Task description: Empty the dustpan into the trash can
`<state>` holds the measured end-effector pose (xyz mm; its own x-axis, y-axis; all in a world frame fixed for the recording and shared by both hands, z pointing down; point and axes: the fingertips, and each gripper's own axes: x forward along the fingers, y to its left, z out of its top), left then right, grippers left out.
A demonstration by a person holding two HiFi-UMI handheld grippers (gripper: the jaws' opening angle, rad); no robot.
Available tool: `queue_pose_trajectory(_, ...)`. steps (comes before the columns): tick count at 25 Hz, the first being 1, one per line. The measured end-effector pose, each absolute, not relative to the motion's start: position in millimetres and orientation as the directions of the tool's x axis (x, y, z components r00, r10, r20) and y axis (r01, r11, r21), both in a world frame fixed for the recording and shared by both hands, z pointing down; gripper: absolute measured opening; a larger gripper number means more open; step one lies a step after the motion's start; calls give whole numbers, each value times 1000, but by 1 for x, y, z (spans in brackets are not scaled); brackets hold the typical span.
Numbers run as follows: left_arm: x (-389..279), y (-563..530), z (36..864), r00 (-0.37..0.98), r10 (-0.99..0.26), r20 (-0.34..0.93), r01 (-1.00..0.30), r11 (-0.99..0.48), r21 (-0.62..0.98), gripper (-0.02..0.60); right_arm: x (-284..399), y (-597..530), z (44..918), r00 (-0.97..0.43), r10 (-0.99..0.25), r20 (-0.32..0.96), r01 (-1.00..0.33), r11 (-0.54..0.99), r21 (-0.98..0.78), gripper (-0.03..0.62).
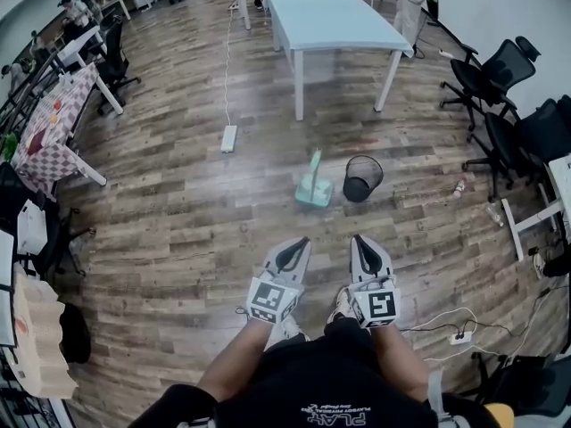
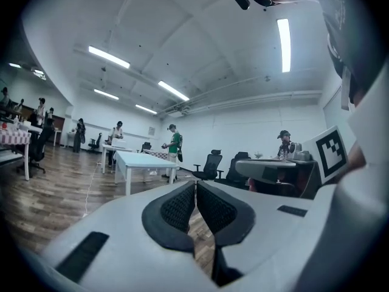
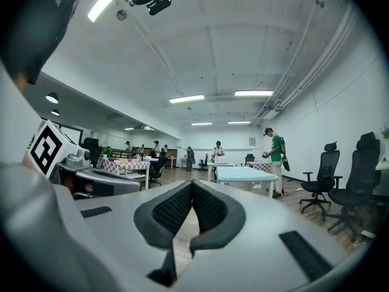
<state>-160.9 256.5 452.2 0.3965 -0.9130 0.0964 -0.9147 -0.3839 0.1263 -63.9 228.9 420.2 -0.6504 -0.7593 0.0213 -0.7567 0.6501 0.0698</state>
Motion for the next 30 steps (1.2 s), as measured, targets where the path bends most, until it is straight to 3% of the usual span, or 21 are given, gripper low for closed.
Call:
queue_pose_trajectory(21,-102,74,449,336,-932,138,-942,-327,82,31,-22,66,410,-743,-669,-20,-669,743,26,23)
queue_pose_trajectory(30,-112,26,453,315,-934,167,-949,-305,86,31,-17,12,418,-729,-684,-22,-683,730,-19,23)
